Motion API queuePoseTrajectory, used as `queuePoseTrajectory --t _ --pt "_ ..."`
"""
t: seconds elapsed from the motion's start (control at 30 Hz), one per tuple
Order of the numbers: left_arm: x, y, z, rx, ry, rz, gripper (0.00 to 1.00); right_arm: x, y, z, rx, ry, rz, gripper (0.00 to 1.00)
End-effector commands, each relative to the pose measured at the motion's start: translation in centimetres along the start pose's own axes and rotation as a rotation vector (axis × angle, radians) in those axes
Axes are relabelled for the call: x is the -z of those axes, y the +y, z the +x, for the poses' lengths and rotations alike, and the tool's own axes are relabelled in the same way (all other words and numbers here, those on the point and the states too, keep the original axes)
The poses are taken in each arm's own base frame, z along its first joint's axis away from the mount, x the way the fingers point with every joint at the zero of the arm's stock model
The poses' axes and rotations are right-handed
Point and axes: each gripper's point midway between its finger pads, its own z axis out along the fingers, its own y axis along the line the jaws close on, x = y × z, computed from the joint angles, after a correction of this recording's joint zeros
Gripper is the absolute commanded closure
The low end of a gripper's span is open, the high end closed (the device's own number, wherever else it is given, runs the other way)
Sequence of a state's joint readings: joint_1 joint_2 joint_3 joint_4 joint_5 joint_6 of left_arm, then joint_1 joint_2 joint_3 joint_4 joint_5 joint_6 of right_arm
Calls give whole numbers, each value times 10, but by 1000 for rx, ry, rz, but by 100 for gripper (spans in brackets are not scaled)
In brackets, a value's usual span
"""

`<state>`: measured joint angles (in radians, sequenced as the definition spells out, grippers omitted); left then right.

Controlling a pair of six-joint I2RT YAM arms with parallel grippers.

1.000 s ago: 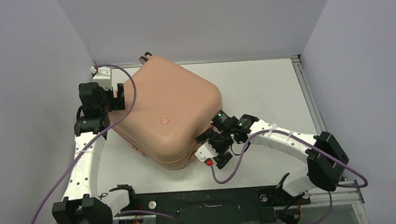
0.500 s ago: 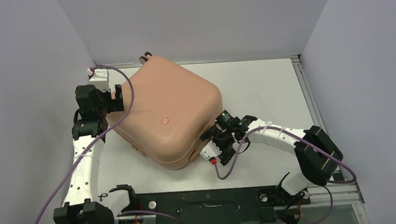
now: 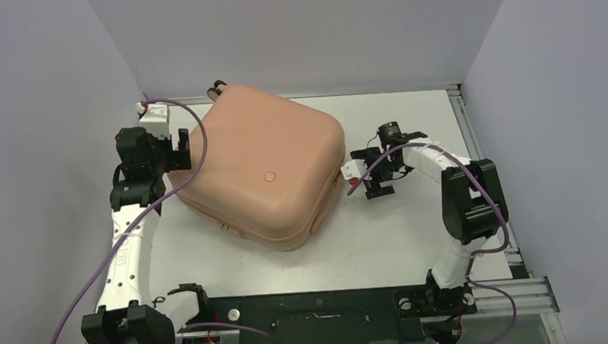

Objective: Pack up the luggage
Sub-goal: Move the luggage to the center of the board.

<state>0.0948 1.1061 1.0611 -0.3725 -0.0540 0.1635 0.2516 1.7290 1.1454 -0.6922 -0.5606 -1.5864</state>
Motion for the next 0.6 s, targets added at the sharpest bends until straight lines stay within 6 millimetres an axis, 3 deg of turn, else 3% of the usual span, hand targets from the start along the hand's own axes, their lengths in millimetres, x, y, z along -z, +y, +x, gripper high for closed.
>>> queuePoseTrajectory --t 0.0,0.17,0.33,0.43,0.57 --pt "14 1 -32 -14 -99 22 4 2 -37 29 -70 46 65 2" --pt "20 13 -58 -10 -211 -37 4 14 -65 62 -165 63 144 3" --pt "7 52 -105 16 -346 -243 4 41 -70 44 -243 8 217 3" --pt "-24 87 -108 48 -262 -422 4 62 -63 25 -300 -30 283 5" --pt "-75 104 -92 -16 -184 -501 4 101 -61 -2 -364 -87 395 10"
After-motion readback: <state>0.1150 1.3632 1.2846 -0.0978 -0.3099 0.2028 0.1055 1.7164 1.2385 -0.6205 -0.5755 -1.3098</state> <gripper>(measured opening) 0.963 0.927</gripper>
